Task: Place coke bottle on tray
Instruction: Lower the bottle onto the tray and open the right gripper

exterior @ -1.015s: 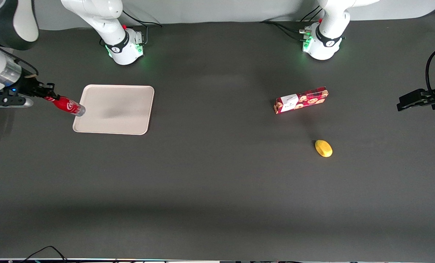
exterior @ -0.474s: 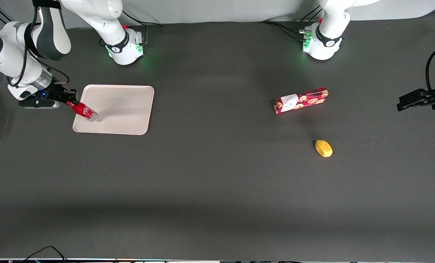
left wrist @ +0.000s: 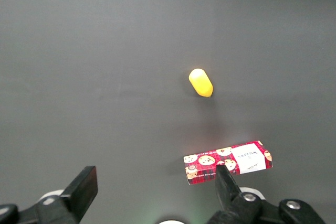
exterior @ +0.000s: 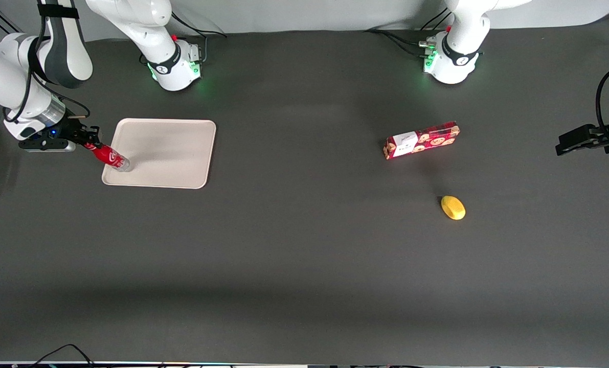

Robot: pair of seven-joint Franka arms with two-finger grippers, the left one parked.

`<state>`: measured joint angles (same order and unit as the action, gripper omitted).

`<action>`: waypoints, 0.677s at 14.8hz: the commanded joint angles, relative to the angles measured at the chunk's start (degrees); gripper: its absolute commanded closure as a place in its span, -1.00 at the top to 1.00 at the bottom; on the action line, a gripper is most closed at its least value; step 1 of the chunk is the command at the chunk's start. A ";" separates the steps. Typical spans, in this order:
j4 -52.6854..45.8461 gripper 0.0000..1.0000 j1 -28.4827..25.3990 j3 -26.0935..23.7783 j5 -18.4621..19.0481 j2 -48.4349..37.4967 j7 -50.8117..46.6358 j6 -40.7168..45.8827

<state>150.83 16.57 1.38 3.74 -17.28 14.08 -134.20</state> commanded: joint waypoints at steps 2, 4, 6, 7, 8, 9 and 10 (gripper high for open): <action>0.69 -0.53 1.01 -0.06 0.75 1.55 1.21 -3.35; 0.60 -0.04 1.01 -0.15 0.75 1.55 1.21 -3.26; 0.60 0.59 0.92 -0.15 0.75 1.64 1.21 -3.26; 0.51 1.00 0.92 -0.15 0.75 1.55 1.21 -3.17; 0.34 1.00 0.75 -0.15 0.75 1.29 1.21 -2.82; -0.01 1.00 0.40 -0.15 0.75 1.11 1.04 -2.39; -1.15 1.00 0.22 -0.15 0.75 0.94 0.95 -1.34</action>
<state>151.25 17.05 1.30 3.78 -15.34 14.19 -137.02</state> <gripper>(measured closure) 0.291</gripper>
